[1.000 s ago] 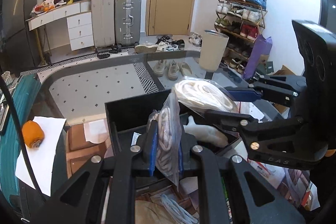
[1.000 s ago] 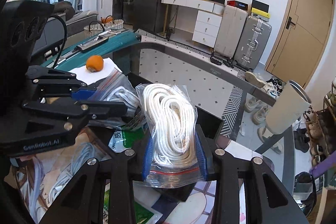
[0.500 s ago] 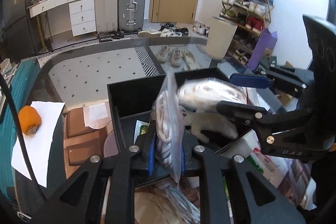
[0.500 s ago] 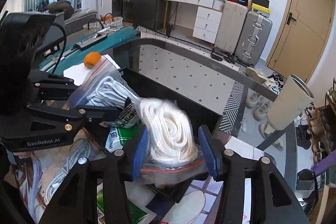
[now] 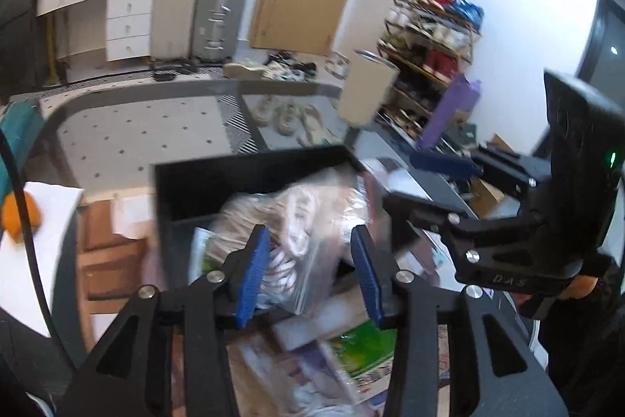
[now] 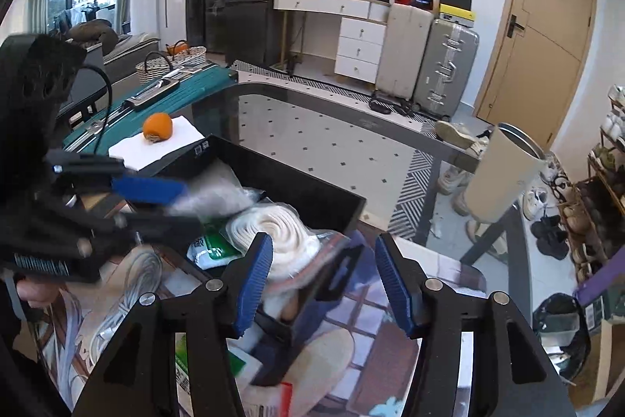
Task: Organize soft objects
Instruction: 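Lift both cable bags over the black box and release them inside, then move the right gripper to the red-white snack packet and grasp it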
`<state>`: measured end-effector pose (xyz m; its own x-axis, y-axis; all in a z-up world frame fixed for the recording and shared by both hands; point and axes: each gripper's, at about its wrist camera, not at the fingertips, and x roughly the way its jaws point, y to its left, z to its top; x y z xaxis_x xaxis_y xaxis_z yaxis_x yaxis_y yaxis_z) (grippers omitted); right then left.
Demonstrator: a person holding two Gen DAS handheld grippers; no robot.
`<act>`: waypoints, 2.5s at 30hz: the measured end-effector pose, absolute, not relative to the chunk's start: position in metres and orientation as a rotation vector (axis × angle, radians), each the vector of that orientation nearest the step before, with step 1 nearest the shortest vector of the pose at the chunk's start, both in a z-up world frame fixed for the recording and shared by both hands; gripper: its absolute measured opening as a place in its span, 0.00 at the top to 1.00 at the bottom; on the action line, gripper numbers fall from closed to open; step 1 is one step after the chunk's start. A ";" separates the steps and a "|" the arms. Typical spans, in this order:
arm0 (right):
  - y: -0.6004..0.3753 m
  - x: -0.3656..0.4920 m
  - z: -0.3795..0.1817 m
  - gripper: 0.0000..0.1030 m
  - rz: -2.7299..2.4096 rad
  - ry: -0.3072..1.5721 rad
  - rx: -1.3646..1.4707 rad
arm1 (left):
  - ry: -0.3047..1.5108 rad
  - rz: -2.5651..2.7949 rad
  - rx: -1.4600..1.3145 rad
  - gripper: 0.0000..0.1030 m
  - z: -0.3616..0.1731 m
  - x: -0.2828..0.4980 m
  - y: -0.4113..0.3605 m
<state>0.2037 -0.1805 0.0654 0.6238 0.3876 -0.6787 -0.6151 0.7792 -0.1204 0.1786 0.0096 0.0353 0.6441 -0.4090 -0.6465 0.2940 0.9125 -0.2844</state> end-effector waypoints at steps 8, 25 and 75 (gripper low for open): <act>-0.200 0.188 0.069 0.40 0.552 0.688 -0.338 | 0.788 -0.403 -0.151 0.08 0.030 0.186 -0.010; -0.203 0.156 0.053 0.09 0.570 0.738 -0.263 | 0.706 -0.155 -0.019 0.00 0.037 0.137 0.013; -0.208 0.121 -0.020 0.01 0.595 0.931 -0.348 | 0.943 -0.137 0.051 0.00 -0.028 0.108 -0.001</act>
